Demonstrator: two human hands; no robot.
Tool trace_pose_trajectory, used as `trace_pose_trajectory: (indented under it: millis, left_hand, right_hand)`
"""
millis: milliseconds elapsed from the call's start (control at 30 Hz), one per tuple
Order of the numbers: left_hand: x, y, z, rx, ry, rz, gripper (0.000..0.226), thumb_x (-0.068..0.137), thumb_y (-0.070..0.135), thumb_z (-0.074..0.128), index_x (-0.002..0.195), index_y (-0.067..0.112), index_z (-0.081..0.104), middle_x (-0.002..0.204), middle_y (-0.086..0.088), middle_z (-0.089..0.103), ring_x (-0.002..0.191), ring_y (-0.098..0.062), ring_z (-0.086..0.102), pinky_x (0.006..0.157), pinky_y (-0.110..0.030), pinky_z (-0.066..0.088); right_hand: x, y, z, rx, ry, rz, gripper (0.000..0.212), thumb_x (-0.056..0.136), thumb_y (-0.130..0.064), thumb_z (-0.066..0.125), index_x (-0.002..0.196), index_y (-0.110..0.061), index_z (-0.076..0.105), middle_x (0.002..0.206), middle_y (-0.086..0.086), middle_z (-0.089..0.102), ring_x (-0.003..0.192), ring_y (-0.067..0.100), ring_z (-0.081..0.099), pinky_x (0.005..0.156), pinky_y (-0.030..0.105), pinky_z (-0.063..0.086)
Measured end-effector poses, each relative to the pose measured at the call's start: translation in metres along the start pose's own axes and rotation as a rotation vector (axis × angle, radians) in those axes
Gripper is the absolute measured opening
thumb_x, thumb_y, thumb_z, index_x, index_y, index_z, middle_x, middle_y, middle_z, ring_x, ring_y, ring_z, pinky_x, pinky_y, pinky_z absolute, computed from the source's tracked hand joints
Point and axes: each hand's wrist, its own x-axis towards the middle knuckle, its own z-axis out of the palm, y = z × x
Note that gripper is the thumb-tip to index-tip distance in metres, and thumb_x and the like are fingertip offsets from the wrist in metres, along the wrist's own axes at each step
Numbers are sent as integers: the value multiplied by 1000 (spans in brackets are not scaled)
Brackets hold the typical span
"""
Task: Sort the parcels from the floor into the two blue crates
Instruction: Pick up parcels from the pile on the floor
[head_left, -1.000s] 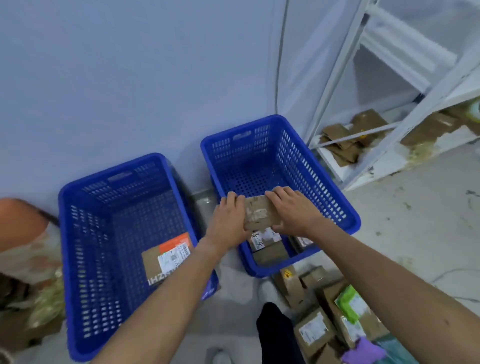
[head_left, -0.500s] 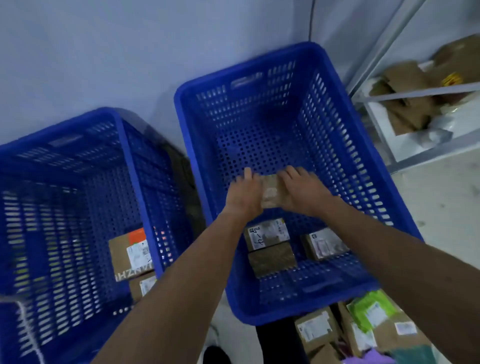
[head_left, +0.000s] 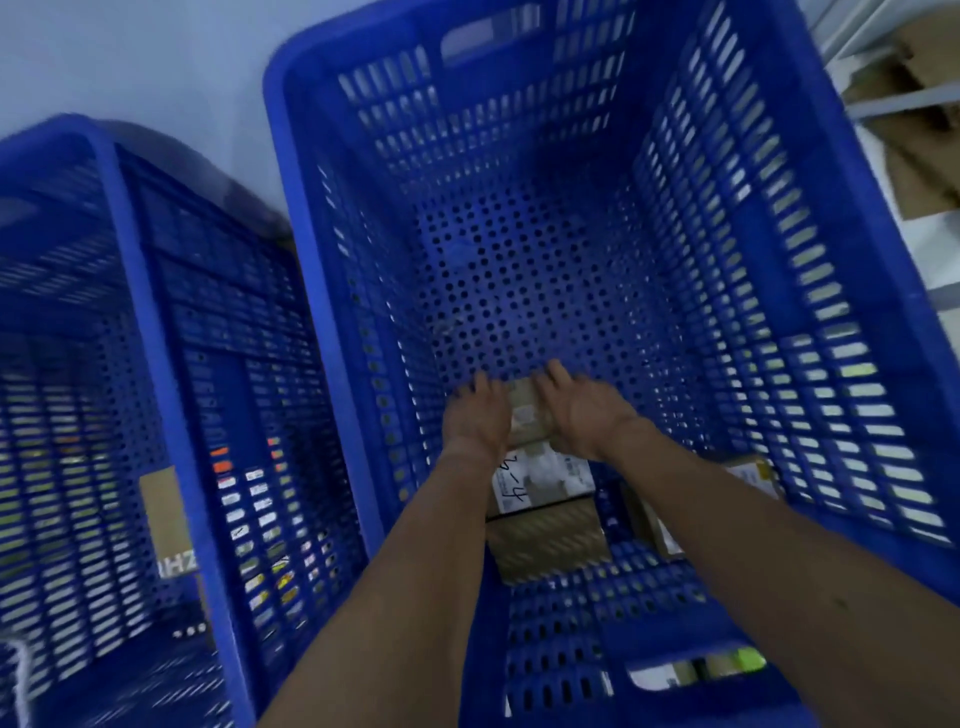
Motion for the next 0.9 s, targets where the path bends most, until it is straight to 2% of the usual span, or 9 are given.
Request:
trace_pose_trajectory:
  millis: [67,233,333,433,567,633,700,767,900]
  left_hand:
    - [-3,-2,5,-18,0,-6,58,94,23,62,140,5,31,140,-15,36,125,-32,45,95,-41,46]
    - [-1,-3,16,113,-1,-72,49,101,25,43,145,4,33,142,-17,40,130,-31,41,105,-44,38]
    - [-5,-8,24,184,9,-69,55,102,26,39,149,0,26,147,-19,38,134,-33,37,111,-44,33]
    - [-14,-8,22,222,19,-37,62,103,29,43,151,-3,21,150,-21,36,136,-34,35,113,-43,32]
    - [-39,-7,5,134,-27,-28,65,103,26,42,152,-7,14,153,-24,30,139,-35,33,113,-44,32]
    - [-57,-10,-13,-22,-25,-10,69,102,29,48,151,-7,17,152,-23,31,138,-34,34,110,-44,39]
    - [-88,-11,-33,-182,-39,42,71,100,32,55,150,-5,20,151,-22,31,136,-34,36,106,-44,43]
    - [-127,-15,-54,-253,-14,68,69,98,34,59,148,-1,26,147,-20,37,133,-33,40,103,-43,43]
    - [-200,-32,-96,-334,92,93,65,95,36,63,144,5,34,140,-18,42,127,-35,45,101,-42,42]
  right_hand:
    - [-1,-6,4,66,-45,50,90,90,-39,63,154,-13,7,154,12,12,104,31,57,69,35,43]
    - [1,-27,9,157,-80,62,91,90,-32,65,154,-10,5,158,19,0,88,33,62,64,34,47]
    - [-2,-36,9,150,-88,57,89,91,-28,62,155,-9,2,160,19,-8,92,32,64,66,34,46]
    - [-8,-32,7,149,-92,83,92,92,-29,60,156,-10,-4,162,15,-13,101,32,62,76,36,52]
    - [-33,-31,-7,126,-132,134,90,94,-30,57,156,-9,-5,163,14,-12,103,31,62,82,40,54]
    - [-53,-33,-23,104,-122,169,86,95,-29,57,155,-7,0,162,15,-5,105,31,61,82,39,54]
    - [-83,-39,-42,102,-129,216,80,95,-28,57,154,-5,7,158,17,12,107,32,59,83,40,53]
    - [-117,-47,-63,131,-140,237,72,94,-26,57,150,-5,17,146,15,28,105,31,59,80,40,52]
    - [-179,-58,-119,150,-104,233,54,96,-26,55,141,-5,32,136,15,37,105,32,58,73,41,43]
